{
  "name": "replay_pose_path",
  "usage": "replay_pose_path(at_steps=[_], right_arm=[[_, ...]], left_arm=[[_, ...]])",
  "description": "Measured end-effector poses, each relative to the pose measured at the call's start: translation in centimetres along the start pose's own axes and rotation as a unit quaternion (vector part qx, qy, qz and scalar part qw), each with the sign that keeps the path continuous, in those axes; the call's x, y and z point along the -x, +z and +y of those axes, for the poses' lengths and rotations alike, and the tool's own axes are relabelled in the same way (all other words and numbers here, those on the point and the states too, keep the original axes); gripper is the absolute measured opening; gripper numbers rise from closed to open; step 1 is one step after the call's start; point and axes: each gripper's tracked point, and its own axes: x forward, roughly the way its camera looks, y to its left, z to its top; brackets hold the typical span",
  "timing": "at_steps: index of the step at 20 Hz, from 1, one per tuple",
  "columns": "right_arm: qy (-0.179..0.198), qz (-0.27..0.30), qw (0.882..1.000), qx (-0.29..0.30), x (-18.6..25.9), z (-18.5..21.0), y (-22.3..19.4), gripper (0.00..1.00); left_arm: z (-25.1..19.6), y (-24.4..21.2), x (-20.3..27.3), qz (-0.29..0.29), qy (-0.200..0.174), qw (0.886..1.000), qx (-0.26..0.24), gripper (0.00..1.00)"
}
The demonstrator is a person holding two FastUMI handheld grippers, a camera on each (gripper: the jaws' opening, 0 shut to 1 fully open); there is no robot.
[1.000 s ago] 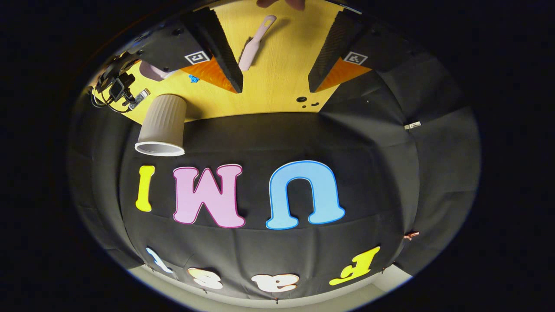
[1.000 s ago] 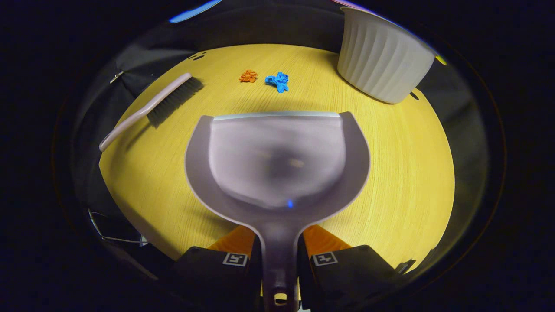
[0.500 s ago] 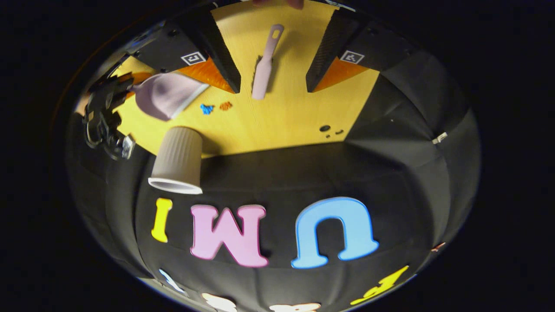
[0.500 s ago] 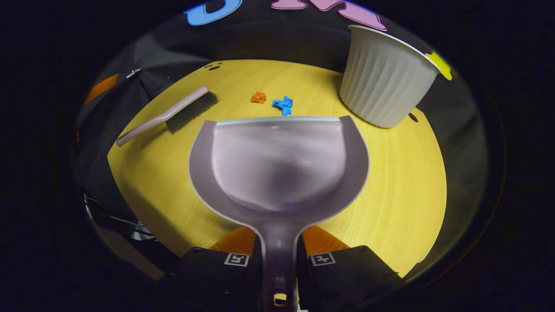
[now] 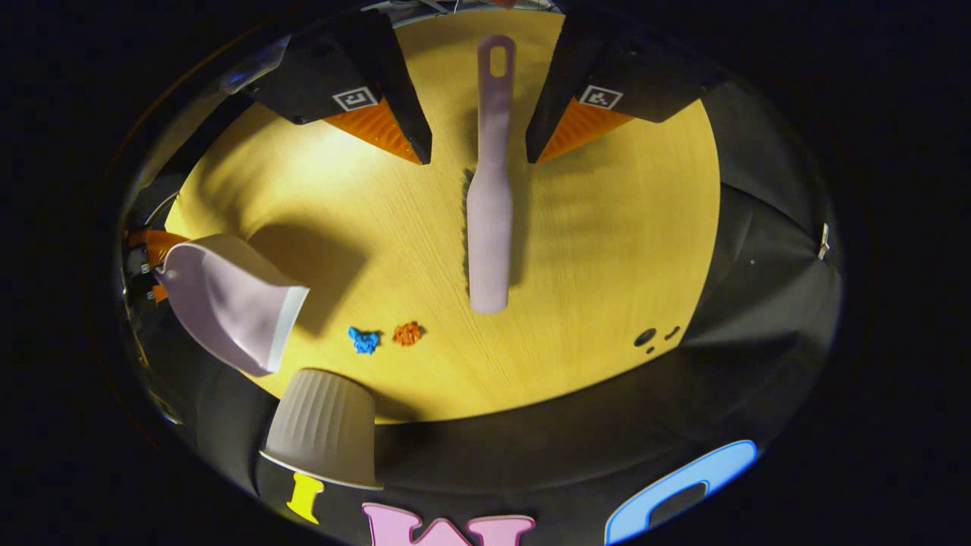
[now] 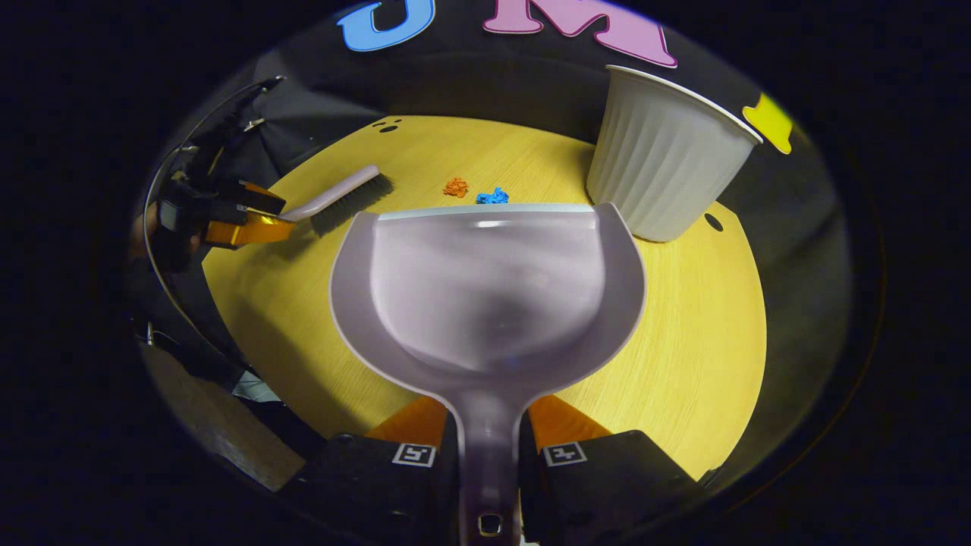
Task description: Pick up the small broom and dustpan from the desktop, sweep the trash into the dustpan with the broom, and then empty the trash into the garbage bin.
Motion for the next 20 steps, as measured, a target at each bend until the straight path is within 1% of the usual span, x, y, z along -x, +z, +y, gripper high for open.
replay_pose_path(at_steps=[3, 4, 7, 8, 9, 10, 11, 12, 13, 14, 15, 16, 17, 18, 19, 20], right_arm=[[-0.003, 0.003, 1.000, 0.003, 0.2, -0.3, -0.1, 0.36], [-0.004, 0.003, 1.000, 0.005, 0.1, -0.3, -0.1, 0.40], [-0.008, 0.006, 1.000, 0.009, 0.1, -0.3, -0.4, 0.40], [-0.010, 0.008, 1.000, 0.010, 0.0, -0.6, -0.6, 0.36], [-0.011, 0.011, 1.000, 0.010, -0.2, -0.7, -1.0, 0.36], [-0.011, 0.014, 1.000, 0.009, -0.3, -0.7, -1.2, 0.36], [-0.009, 0.018, 1.000, 0.008, -0.2, -0.7, -1.4, 0.40], [-0.006, 0.023, 1.000, 0.008, -0.3, -0.7, -1.7, 0.36], [-0.001, 0.031, 0.999, 0.009, -0.4, -0.6, -1.9, 0.36], [0.003, 0.043, 0.999, 0.012, -0.5, -0.6, -2.2, 0.36], [0.001, 0.059, 0.998, 0.016, -0.8, -1.2, -2.6, 0.40], [-0.001, 0.074, 0.997, 0.022, -0.9, -1.7, -2.9, 0.36], [0.001, 0.087, 0.996, 0.027, -0.8, -2.1, -3.3, 0.40], [0.007, 0.097, 0.995, 0.029, -0.6, -2.1, -3.4, 0.33], [0.015, 0.105, 0.994, 0.028, -0.6, -2.1, -3.4, 0.36], [0.023, 0.113, 0.993, 0.026, -0.7, -2.1, -3.3, 0.36]], left_arm=[[0.0, -1.1, -2.0, 0.043, -0.007, 0.999, 0.013, 0.75], [0.0, -1.4, -2.5, 0.057, -0.009, 0.998, 0.020, 0.73], [0.1, -1.7, -4.0, 0.079, -0.013, 0.996, 0.028, 0.67], [0.1, -1.6, -4.0, 0.083, -0.014, 0.996, 0.027, 0.66], [0.0, -1.1, -4.2, 0.077, -0.014, 0.997, 0.025, 0.56], [0.1, -0.9, -4.5, 0.076, -0.010, 0.997, 0.019, 0.56], [-0.1, -0.5, -4.5, 0.075, -0.016, 0.997, 0.014, 0.47], [-0.3, -0.3, -4.8, 0.070, -0.017, 0.997, 0.007, 0.49], [-0.2, 0.1, -4.8, 0.067, -0.012, 0.998, 0.003, 0.34], [0.1, 0.2, -5.1, 0.067, -0.009, 0.998, -0.003, 0.31], [0.7, 0.8, -5.0, 0.065, 0.005, 0.998, -0.005, 0.28], [1.2, 1.7, -5.1, 0.057, 0.017, 0.998, -0.003, 0.27], [1.5, 3.0, -5.1, 0.044, 0.022, 0.999, 0.004, 0.26], [1.3, 4.4, -5.3, 0.033, 0.015, 0.999, 0.016, 0.27], [1.0, 5.9, -5.6, 0.025, 0.002, 0.999, 0.024, 0.23], [0.7, 7.1, -5.9, 0.019, -0.004, 1.000, 0.018, 0.25]])
